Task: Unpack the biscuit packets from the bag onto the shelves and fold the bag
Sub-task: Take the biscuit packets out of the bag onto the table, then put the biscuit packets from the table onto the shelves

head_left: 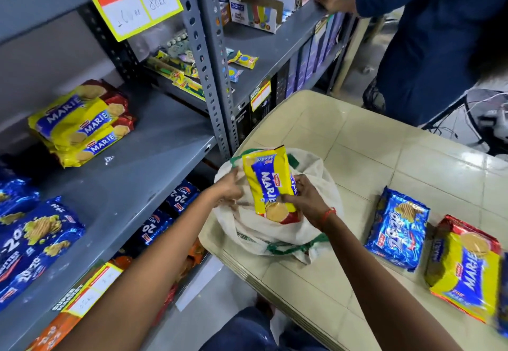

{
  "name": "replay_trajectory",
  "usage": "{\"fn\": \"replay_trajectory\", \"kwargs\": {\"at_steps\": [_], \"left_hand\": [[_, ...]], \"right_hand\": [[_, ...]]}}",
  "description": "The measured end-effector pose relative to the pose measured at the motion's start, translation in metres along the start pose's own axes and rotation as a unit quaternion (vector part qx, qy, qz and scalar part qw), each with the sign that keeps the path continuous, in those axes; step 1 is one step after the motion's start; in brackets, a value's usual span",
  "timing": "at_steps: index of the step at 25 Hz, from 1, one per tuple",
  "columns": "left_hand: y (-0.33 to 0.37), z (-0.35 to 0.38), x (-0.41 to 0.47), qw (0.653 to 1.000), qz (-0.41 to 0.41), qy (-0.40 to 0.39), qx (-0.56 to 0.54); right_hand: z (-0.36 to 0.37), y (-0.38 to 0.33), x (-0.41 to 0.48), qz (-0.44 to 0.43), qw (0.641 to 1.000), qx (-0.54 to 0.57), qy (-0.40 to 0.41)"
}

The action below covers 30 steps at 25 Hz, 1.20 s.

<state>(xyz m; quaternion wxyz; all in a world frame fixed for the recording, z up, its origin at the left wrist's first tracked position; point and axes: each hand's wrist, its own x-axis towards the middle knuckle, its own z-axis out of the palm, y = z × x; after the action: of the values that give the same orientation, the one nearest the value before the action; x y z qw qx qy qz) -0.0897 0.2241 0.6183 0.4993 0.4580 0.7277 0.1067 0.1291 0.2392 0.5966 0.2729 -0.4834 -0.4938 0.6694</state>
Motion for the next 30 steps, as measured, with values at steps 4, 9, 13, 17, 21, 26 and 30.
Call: {"fn": "replay_trajectory", "kwargs": {"at_steps": [4, 9, 13, 17, 21, 26, 30], "left_hand": [[0.035, 0.017, -0.012, 0.986, 0.086, -0.109, -0.092], [0.090, 0.054, -0.031, 0.963, 0.138, -0.120, -0.201], [0.127, 0.127, -0.048, 0.954, 0.171, -0.179, -0.168], [0.153, 0.215, -0.067, 0.945, 0.162, -0.235, -0.161], [0.164, 0.304, -0.094, 0.946, 0.165, -0.271, -0.060], [0.142, 0.371, -0.109, 0.937, 0.129, -0.324, 0.004], [0.134, 0.397, -0.111, 0.913, 0.112, -0.376, 0.108]], "right_hand": [[-0.011, -0.019, -0.003, -0.020, 0.973, 0.225, 0.052], [-0.048, -0.034, -0.033, -0.053, 0.965, 0.197, 0.164], [-0.102, -0.018, -0.083, -0.076, 0.935, 0.117, 0.326], [-0.161, 0.028, -0.150, -0.042, 0.909, 0.054, 0.412], [-0.207, 0.083, -0.224, 0.047, 0.859, 0.036, 0.509], [-0.212, 0.131, -0.289, 0.133, 0.793, 0.062, 0.591], [-0.209, 0.153, -0.315, 0.216, 0.766, 0.038, 0.604]]}}
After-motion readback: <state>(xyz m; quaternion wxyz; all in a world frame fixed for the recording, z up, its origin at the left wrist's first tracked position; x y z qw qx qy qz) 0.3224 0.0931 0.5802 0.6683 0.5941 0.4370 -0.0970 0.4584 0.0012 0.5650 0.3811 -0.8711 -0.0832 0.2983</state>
